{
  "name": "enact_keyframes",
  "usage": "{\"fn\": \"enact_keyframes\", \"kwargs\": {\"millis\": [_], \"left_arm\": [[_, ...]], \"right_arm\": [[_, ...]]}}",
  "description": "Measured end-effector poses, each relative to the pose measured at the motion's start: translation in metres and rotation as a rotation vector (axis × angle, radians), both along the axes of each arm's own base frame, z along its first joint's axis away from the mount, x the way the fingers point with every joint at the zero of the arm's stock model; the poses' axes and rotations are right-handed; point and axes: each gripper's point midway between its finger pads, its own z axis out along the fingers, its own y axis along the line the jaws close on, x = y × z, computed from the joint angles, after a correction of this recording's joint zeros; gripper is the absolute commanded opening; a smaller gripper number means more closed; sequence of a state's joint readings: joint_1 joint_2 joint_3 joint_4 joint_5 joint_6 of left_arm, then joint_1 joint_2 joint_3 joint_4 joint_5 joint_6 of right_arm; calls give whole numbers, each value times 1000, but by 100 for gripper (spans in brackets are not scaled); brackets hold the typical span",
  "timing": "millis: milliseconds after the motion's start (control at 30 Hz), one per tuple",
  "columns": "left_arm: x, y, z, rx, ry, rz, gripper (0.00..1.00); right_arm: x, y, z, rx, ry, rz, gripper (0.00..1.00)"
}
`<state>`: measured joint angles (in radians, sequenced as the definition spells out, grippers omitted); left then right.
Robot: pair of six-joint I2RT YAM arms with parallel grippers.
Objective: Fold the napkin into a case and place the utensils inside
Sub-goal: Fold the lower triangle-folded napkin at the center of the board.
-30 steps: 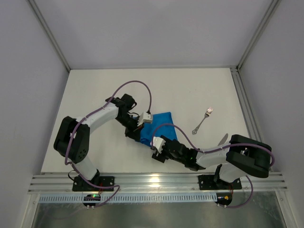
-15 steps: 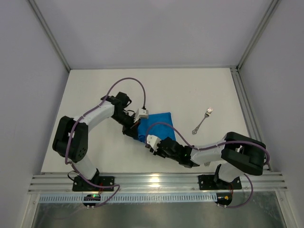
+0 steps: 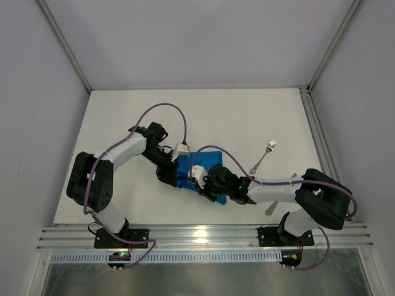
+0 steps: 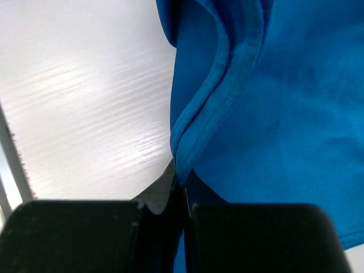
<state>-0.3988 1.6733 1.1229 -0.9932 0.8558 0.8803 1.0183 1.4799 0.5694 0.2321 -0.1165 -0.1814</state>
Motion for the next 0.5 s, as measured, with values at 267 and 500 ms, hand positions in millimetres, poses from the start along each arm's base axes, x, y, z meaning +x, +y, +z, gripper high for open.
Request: {"fn": "enact_keyframes", "kwargs": {"millis": [267,500], "left_arm": [[-26,27,22,52,-21,-48,72],[-25,75,39,175,-78,46,91]], "right_arm": [[-15,7,4,29,164,58,4],[-27,15,-9,-6,294,102,4]]}}
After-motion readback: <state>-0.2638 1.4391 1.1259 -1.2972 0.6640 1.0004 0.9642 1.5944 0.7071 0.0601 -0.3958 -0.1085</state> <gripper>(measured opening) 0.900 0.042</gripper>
